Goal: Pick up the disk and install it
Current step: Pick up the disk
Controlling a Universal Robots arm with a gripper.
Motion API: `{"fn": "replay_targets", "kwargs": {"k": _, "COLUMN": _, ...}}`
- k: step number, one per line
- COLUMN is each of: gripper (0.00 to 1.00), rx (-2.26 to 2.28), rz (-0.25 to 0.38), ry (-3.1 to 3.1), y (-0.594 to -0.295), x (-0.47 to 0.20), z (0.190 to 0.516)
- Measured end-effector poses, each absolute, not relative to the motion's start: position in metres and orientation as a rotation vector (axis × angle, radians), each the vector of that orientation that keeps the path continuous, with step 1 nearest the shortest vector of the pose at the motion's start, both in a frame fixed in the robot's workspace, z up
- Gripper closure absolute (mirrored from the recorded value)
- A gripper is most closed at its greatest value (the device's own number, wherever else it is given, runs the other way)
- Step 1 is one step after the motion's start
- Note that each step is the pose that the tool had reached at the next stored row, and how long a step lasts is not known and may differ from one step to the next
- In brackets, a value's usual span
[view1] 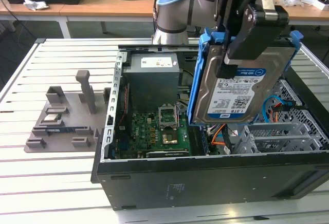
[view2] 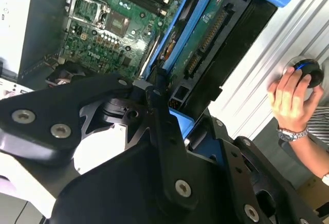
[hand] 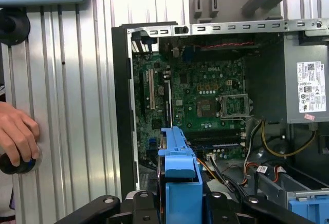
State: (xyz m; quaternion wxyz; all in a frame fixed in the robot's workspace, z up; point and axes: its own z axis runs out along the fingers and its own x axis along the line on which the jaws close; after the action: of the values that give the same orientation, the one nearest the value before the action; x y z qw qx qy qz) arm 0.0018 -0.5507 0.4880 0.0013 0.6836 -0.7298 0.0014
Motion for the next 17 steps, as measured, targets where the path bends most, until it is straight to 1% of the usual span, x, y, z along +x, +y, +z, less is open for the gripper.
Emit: {"fn": "replay_targets", "kwargs": {"k": 17, "gripper": 0.63, "rx": 2.146, "rz": 0.003, "ry": -2.29, "y": -0.551, "x": 0.042, "z": 0.486}}
